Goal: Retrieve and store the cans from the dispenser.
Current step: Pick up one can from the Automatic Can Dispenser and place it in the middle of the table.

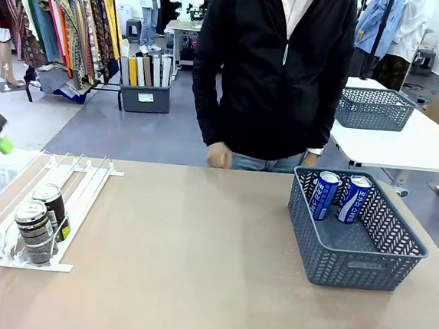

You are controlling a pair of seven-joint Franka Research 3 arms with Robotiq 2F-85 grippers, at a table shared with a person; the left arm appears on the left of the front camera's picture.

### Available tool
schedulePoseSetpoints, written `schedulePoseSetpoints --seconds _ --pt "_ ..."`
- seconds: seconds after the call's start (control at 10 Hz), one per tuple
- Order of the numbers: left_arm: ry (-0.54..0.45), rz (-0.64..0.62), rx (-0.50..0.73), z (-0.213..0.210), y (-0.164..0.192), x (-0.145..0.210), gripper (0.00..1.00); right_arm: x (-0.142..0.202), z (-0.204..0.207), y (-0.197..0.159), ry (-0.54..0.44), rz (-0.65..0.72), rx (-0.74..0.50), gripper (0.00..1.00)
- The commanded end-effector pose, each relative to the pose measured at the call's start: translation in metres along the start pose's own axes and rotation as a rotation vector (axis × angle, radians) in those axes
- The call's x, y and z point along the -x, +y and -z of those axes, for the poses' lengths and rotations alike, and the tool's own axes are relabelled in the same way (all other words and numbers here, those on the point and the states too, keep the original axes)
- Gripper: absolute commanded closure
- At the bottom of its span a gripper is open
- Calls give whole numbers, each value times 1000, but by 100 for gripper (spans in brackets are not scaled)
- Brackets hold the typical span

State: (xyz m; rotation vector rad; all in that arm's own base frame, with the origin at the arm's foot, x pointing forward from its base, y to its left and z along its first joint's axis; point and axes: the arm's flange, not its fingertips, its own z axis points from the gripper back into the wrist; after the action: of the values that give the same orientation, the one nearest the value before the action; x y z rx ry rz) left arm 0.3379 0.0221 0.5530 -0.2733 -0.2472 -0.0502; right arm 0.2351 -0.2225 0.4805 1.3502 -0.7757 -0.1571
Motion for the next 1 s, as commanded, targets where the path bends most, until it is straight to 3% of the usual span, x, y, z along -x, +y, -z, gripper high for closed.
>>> schedulePoseSetpoints --seconds 0.0,0.3,0.6,0.9 --pt "129 74 -243 14 -37 7 0 -3 2 3 -20 -10 -22 0" --pt "121 79 -237 32 -70 8 0 -3 2 3 -20 -10 -22 0" --pt "119 87 -278 25 -66 11 0 -3 2 3 -20 -10 -22 0" --pt "154 47 -263 65 -70 4 0 -3 2 3 -20 -10 -22 0"
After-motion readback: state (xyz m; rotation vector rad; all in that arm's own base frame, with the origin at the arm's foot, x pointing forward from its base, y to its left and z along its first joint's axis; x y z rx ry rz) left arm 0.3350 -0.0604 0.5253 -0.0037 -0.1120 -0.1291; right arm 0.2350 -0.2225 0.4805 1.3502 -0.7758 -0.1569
